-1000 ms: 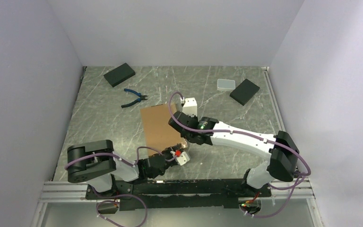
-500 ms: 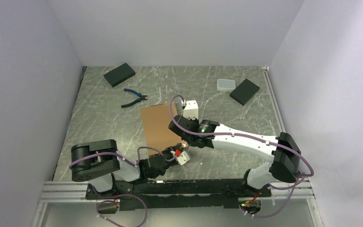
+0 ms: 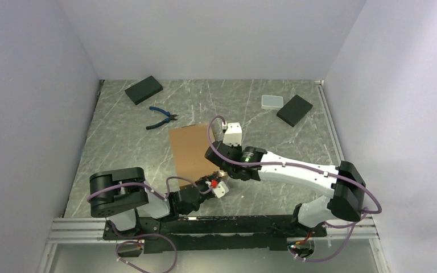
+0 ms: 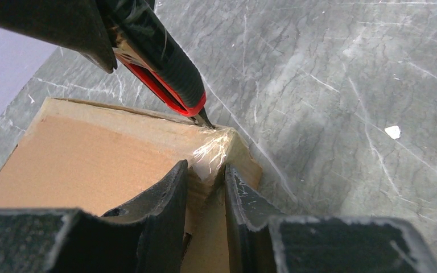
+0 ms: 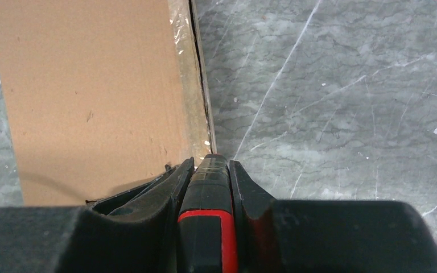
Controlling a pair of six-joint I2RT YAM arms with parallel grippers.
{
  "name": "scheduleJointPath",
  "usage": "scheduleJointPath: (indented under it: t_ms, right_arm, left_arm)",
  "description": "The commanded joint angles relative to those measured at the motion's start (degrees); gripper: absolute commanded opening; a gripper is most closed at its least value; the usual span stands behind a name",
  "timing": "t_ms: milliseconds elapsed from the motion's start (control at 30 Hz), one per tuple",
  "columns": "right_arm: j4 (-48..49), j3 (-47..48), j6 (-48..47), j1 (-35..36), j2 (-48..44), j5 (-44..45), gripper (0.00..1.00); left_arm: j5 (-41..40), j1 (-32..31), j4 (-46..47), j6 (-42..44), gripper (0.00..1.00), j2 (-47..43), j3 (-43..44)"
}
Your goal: Unpack the express box
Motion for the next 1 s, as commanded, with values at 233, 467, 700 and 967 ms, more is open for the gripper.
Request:
scheduleJointPath:
  t_ms: [233,467,700,967]
  right_arm:
    - [-7.71,-0.08,3.71,4.75,-3.82,-8.05,0.0]
    - [-9.1,0.45,4.86,6.05,-3.59,-7.55,0.0]
    - [-7.17,-2.26,5.58,6.09,-2.97,-7.98,0.0]
    - [-8.77,-0.99,5.98,6.77,-3.41,-7.1,0.0]
  left_arm:
    - [-10.05,1.97,-1.81,-0.26,0.29,1.56,0.49]
    - [-10.27,1.97,-1.38,-0.46,0.29,2.0,0.4]
    - [-10.45,1.97,-1.1,-0.58,0.28,2.27,0.4]
    - [-10.5,1.97,-1.52,-0.72,0.28,2.27,0.4]
